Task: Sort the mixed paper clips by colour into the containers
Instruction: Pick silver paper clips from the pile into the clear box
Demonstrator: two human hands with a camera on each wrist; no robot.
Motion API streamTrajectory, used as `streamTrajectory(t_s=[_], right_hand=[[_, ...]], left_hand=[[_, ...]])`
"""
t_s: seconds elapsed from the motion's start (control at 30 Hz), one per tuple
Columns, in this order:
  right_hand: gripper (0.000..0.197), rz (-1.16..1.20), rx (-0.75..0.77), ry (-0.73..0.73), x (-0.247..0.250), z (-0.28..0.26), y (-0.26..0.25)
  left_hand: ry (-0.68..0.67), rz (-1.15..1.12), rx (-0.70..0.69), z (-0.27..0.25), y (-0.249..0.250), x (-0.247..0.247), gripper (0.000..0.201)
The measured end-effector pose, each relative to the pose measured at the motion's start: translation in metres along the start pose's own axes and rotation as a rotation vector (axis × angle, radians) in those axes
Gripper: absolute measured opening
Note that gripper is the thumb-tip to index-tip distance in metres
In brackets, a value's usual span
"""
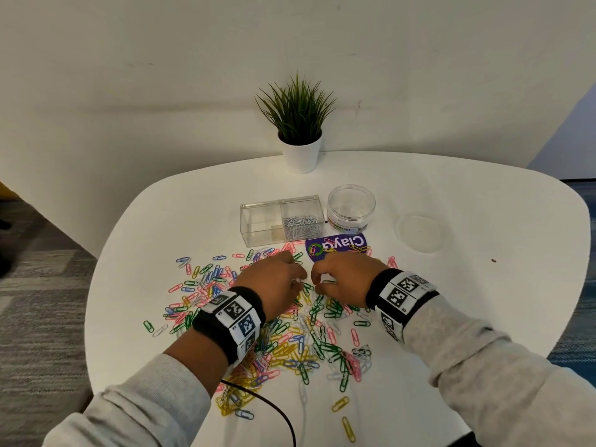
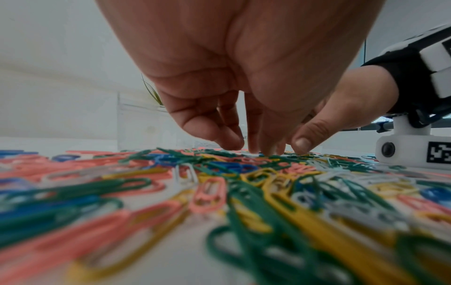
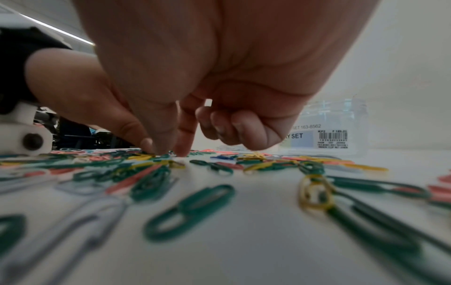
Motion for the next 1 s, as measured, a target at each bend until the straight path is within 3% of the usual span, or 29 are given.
streamTrajectory(t_s=[0.27,0.4,0.67,1.0], right_hand=[[0.021,-0.009,0.003,-0.013,0.001,-0.002,-0.001],[0.022,-0.025,0.052,-0.025,0.001,-0.003,-0.008],[0.018,-0.053,0.078,-0.056,-0.007,-0.001,-0.010],[0.013,-0.030,0.029,0.033,-0.004,-0.001,-0.003]], left_hand=[[0.050,0.025,0.127,-0.001,-0.009,0.002,0.015],[0.029,-0.065,0.087,-0.001,-0.012,0.002,0.023],[0.012,-0.049,0.099,0.000,-0.013,-0.001,0.017],[0.004,-0.040,0.102,-0.003,-0.015,-0.004,0.018]])
Point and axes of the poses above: each hand's wrist, its own z-axis towards the middle knuckle, its own x-axis out of the back of the hand, y = z × x, the point moved 4 cm from there along z, towards the middle knuckle, and after that the axes turned 1 degree about -x, right-handed, at the moved point
